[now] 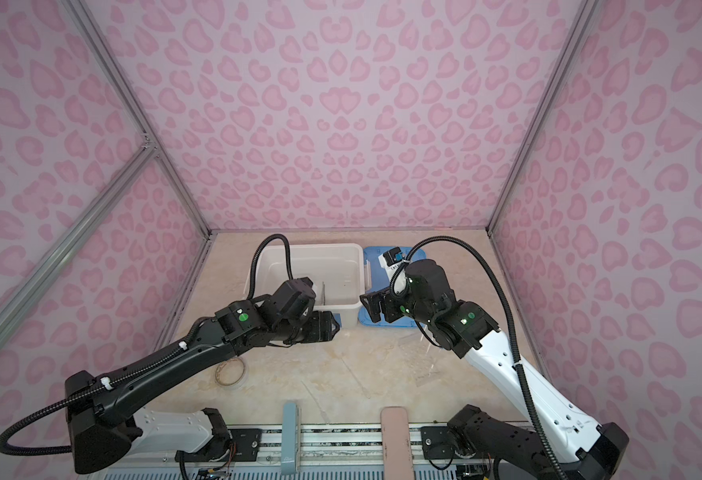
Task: Organize the chemistry lab equipment
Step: 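Withdraw the left gripper from the box toward the glass pipettes near the robot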
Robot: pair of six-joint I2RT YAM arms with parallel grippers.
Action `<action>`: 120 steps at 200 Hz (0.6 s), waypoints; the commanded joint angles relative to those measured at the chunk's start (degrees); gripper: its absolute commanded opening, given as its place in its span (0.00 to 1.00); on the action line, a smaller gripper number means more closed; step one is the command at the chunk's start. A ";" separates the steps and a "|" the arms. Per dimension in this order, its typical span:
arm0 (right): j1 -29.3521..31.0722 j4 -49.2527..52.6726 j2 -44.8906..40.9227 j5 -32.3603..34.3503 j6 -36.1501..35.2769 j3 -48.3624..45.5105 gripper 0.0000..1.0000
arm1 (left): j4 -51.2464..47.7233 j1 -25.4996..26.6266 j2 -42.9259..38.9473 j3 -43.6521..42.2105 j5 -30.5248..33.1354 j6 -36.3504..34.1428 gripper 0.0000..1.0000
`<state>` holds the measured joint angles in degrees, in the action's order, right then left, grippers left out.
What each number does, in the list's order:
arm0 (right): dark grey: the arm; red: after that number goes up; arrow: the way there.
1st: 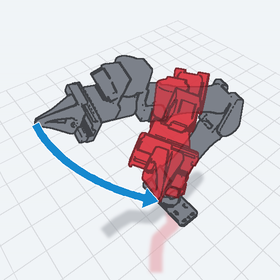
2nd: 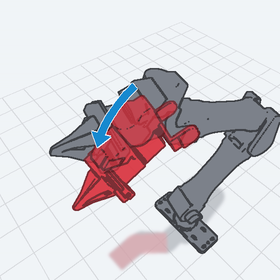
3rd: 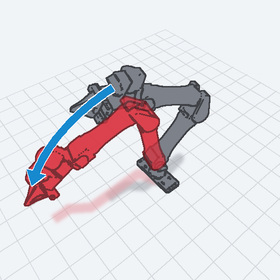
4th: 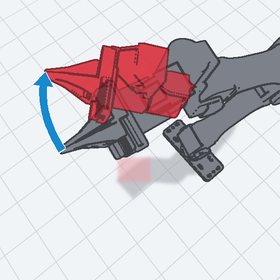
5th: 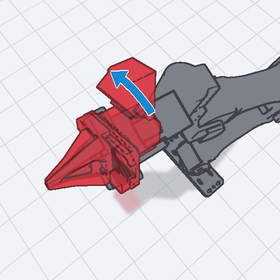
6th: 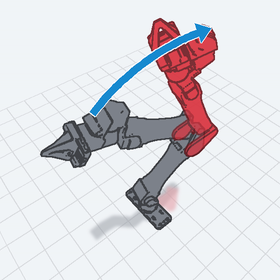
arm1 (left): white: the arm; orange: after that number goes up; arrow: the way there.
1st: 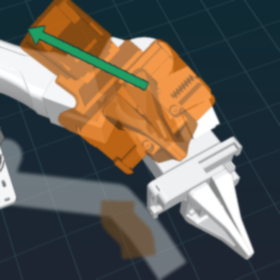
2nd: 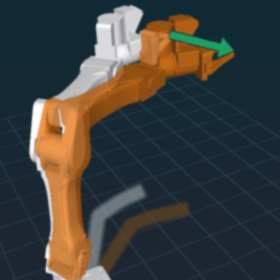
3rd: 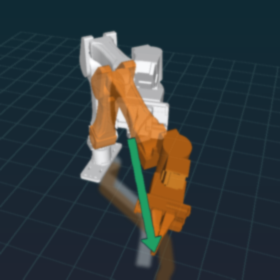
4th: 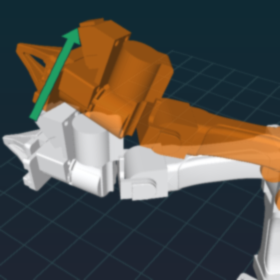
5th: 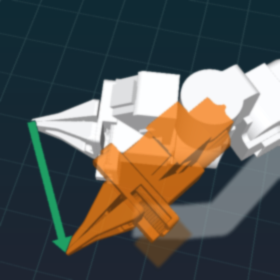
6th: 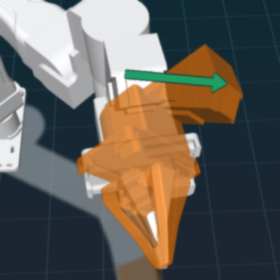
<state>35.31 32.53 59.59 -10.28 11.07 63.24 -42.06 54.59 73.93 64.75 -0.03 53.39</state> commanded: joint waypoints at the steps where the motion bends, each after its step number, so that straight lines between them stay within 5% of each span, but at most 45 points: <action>1: 0.68 1.85 -1.67 -0.20 0.94 -2.10 0.98 | 1.53 3.20 -1.39 -5.31 -1.24 11.37 0.72; 47: 4.18 2.68 -4.16 0.82 -0.61 -5.72 0.98 | 6.46 8.38 1.52 -14.95 -7.49 21.10 0.59; 120: 6.23 2.36 -5.45 4.61 -0.10 -6.17 0.98 | 5.83 13.83 5.46 -17.18 -11.90 28.49 0.47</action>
<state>41.39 35.81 54.19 -7.40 10.96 57.36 -37.17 67.26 78.41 48.84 -10.11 77.87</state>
